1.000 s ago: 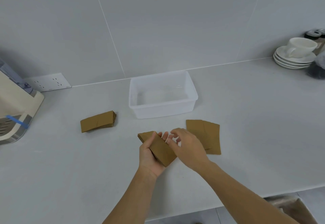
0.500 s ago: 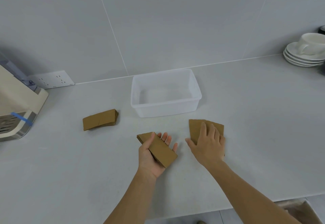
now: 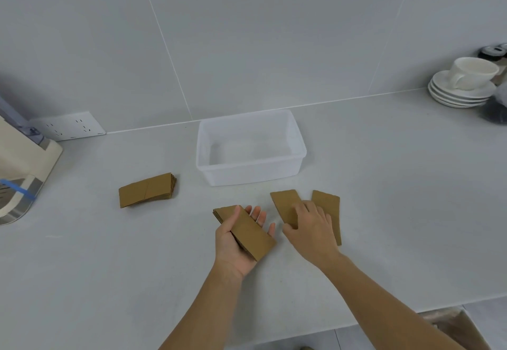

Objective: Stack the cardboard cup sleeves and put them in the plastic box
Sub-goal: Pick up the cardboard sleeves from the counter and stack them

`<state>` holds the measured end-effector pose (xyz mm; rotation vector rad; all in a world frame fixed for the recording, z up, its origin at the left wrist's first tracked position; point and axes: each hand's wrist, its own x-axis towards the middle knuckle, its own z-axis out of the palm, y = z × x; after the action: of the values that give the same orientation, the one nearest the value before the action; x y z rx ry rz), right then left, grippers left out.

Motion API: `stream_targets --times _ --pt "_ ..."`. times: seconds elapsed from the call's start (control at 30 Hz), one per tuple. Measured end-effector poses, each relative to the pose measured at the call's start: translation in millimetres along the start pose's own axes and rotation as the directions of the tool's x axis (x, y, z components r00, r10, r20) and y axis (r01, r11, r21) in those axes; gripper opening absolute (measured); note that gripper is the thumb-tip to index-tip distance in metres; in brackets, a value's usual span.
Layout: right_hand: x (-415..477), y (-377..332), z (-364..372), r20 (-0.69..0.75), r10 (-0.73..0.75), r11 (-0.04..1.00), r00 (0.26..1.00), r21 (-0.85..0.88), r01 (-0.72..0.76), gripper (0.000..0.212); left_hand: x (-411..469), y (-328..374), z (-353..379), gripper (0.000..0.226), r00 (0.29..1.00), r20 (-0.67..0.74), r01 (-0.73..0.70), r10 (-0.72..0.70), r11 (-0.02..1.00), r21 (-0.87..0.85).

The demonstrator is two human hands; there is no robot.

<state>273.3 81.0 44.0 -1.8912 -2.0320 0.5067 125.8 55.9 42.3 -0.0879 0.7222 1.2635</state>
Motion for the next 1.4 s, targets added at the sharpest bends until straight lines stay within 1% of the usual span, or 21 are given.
stream_targets --times 0.1,0.2,0.27,0.33,0.4,0.5,0.6,0.7,0.83,0.93,1.1,1.2,1.27,1.3,1.33,1.4 --pt "2 -10 -16 0.016 -0.042 0.991 0.999 0.130 0.039 0.031 -1 -1 7 0.044 1.000 0.011 0.015 -0.015 1.000 0.000" --pt "1 -23 -31 0.006 -0.093 0.971 0.996 0.220 0.089 0.031 0 -2 12 0.052 1.000 0.016 0.019 -0.019 1.000 0.020" --pt "-3 -32 -39 -0.007 -0.132 0.950 0.991 0.285 0.128 0.030 1 -2 14 0.052 0.999 0.034 0.013 -0.015 0.998 0.068" --pt "-7 -39 -44 0.012 -0.190 0.928 0.982 0.329 0.176 0.031 2 -1 14 0.052 0.998 0.068 0.000 -0.009 0.992 0.123" --pt "-12 -43 -44 0.036 -0.254 0.910 0.967 0.346 0.226 0.032 3 -1 13 0.050 0.994 0.107 -0.019 0.003 0.989 0.148" --pt "-16 -47 -40 0.060 -0.302 0.894 0.952 0.365 0.260 0.033 3 -1 14 0.046 0.984 0.175 -0.038 0.016 0.992 0.122" --pt "-20 -47 -34 0.071 -0.332 0.885 0.941 0.369 0.284 0.034 3 -2 13 0.053 0.974 0.228 -0.035 0.016 0.996 0.080" --pt "-21 -45 -27 0.069 -0.350 0.885 0.934 0.352 0.305 0.035 4 -2 11 0.062 0.974 0.224 -0.044 0.027 0.997 0.068" --pt "-22 -41 -19 0.071 -0.373 0.893 0.925 0.298 0.337 0.036 6 -4 11 0.062 0.977 0.213 -0.017 0.010 0.999 0.033" --pt "-22 -37 -17 0.097 -0.376 0.900 0.922 0.276 0.338 0.037 7 -5 12 0.058 0.980 0.197 0.015 -0.021 0.999 0.030" --pt "-17 -27 -19 0.212 -0.369 0.915 0.905 0.254 0.313 0.040 12 -9 9 0.050 0.993 0.104 0.044 -0.055 0.993 0.106" --pt "-12 -20 -25 0.252 -0.338 0.916 0.907 0.308 0.256 0.034 16 -12 9 0.043 0.994 0.046 0.092 -0.100 0.984 0.152" --pt "-10 -17 -30 0.229 -0.297 0.911 0.927 0.358 0.204 0.028 17 -13 11 0.038 0.993 0.047 0.101 -0.109 0.984 0.149" --pt "-8 -14 -32 0.191 -0.265 0.912 0.945 0.367 0.181 0.026 18 -14 12 0.036 0.993 0.053 0.097 -0.104 0.987 0.132" --pt "-6 -11 -33 0.139 -0.221 0.920 0.965 0.359 0.159 0.024 19 -14 13 0.035 0.994 0.057 0.085 -0.092 0.990 0.112" --pt "-1 -4 -33 0.029 -0.109 0.952 0.994 0.291 0.096 0.026 22 -14 14 0.035 0.997 0.051 0.062 -0.066 0.995 0.072"
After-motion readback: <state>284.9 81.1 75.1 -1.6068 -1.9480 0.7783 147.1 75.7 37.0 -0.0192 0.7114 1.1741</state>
